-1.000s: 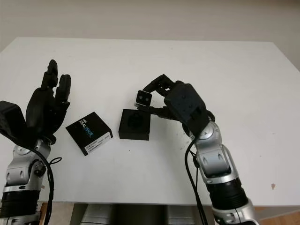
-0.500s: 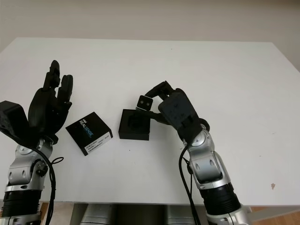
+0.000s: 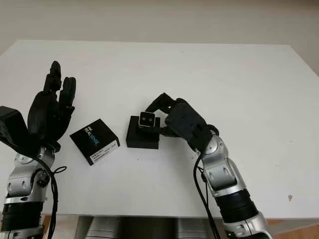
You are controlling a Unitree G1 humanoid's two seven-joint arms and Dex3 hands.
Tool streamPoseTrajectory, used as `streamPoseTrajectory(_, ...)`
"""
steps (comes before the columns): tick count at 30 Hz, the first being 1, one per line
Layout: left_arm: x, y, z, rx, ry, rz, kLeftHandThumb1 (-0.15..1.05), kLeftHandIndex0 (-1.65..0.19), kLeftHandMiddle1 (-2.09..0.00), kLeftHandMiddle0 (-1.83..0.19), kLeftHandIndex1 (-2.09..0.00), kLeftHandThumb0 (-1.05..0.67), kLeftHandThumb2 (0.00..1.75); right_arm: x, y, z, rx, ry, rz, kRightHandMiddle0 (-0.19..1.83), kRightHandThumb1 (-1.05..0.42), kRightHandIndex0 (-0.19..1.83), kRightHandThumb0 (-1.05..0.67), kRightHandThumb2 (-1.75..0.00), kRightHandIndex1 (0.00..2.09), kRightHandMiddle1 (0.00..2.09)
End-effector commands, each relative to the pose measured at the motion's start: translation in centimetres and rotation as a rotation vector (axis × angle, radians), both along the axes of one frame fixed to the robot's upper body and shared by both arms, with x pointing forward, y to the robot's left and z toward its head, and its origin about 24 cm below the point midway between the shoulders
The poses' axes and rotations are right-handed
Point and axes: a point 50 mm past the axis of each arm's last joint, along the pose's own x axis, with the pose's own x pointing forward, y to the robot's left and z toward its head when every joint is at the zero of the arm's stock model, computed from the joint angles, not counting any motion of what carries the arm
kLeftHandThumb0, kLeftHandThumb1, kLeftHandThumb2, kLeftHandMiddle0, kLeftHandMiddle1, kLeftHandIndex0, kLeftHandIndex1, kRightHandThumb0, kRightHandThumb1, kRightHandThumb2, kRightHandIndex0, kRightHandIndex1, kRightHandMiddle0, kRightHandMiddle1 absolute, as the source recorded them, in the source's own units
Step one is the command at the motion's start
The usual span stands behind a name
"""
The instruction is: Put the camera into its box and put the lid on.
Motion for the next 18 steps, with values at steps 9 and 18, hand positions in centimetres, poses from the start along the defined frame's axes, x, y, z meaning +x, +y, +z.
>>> streamPoseTrajectory(9, -0.11, 0.14, 0.57, 0.009, -0.021, 0.003, 1.05, 0.19, -0.01, 0.19, -0.02, -0.69, 0.35, 0.69, 0.46, 0.79, -0.015, -0.036, 0.037, 0.32, -0.92, 0.33, -0.38, -0.05, 0.06, 1.71)
streamPoseTrajectory(18, -0.06, 0.26, 0.68, 0.014, -0.019, 0.004, 1.05, 0.19, -0.02, 0.19, -0.02, -0.68, 0.35, 0.94, 0.92, 0.69, 0.005, -0.050, 0.021, 0.28, -0.93, 0.34, -0.36, -0.06, 0.06, 1.71)
